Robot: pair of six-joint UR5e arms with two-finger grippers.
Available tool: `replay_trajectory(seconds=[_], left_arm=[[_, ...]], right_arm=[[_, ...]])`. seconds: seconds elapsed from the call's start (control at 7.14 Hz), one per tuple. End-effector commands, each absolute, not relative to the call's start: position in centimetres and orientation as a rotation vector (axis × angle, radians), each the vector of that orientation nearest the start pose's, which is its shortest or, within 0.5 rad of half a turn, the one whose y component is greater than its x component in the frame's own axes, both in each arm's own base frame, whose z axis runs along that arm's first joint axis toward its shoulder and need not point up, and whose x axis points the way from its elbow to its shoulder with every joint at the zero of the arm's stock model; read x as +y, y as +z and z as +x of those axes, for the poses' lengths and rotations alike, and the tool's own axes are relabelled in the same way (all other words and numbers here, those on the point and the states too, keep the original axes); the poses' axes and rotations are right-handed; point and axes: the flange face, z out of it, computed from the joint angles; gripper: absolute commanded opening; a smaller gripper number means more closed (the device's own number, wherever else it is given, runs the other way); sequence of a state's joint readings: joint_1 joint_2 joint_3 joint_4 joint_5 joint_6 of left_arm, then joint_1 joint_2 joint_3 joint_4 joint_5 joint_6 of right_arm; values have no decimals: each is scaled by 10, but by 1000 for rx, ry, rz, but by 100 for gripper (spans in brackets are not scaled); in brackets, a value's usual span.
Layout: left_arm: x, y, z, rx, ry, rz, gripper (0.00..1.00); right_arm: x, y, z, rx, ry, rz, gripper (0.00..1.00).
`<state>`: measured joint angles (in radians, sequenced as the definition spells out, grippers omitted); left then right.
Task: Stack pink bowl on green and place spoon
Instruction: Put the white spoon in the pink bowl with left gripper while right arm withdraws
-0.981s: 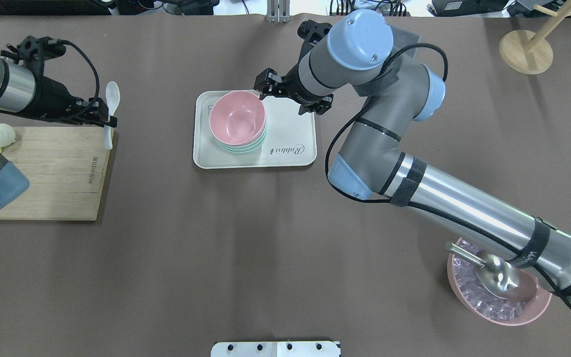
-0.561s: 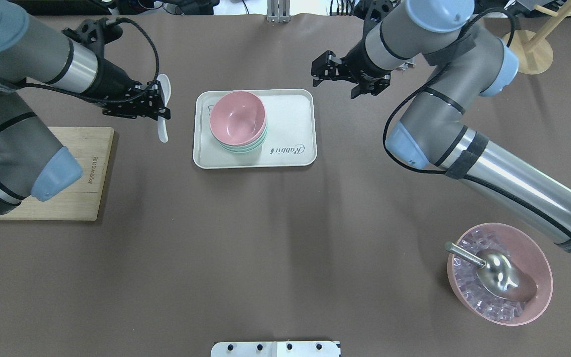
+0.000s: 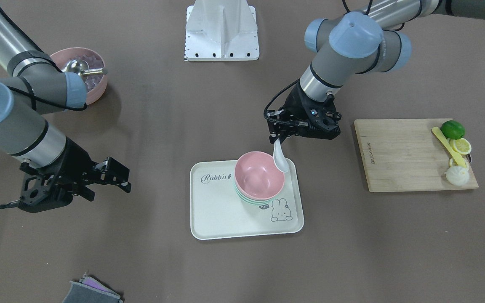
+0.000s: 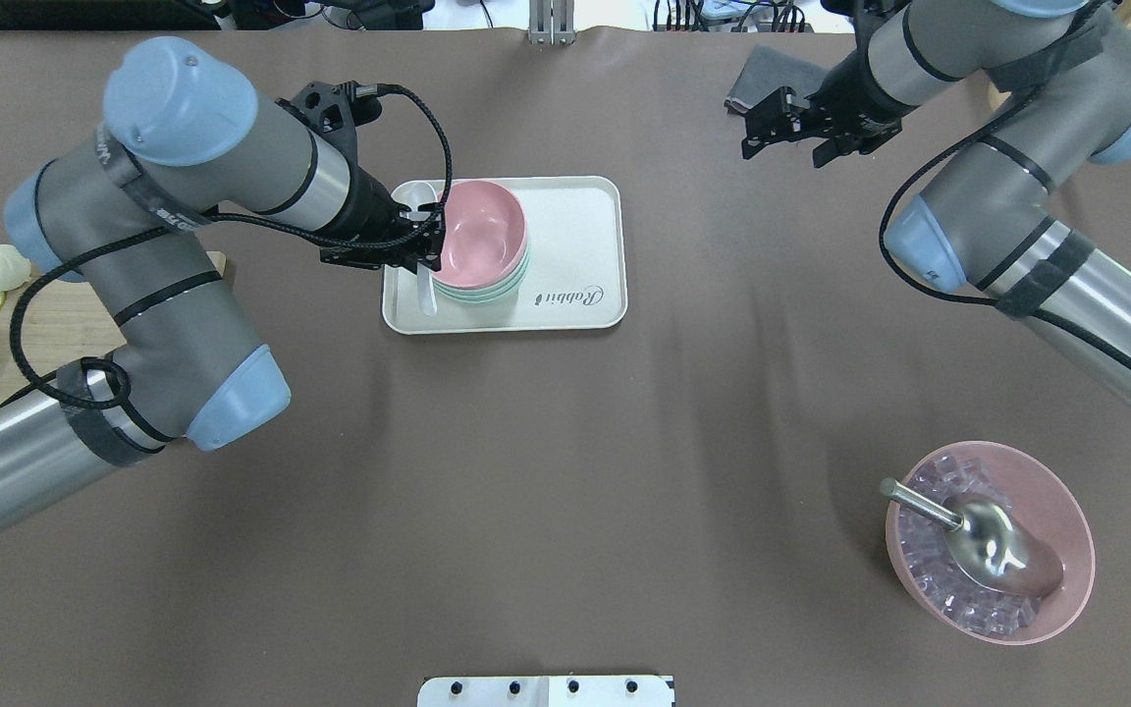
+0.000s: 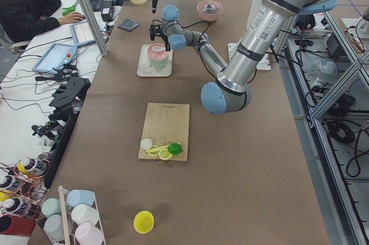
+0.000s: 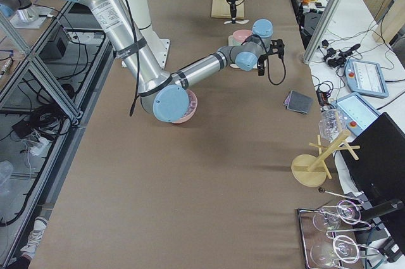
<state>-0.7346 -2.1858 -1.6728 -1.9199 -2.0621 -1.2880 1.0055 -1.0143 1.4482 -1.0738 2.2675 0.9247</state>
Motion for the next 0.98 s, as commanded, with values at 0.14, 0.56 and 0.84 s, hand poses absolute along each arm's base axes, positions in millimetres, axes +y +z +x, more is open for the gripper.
replay_trajectory(seconds=[0.14,0.56,0.84], left_arm=[[-521,197,471,1101,-136,111,0],[-531,189,480,1097,-134,120,98],[-537,195,469,1062,-100,231,98]], right_arm=[[-636,348,-289,-1059,-20,224,100],[-638,357,-286,-1039,-70,263,100],[-639,376,-270,-1011,-112,294,100]])
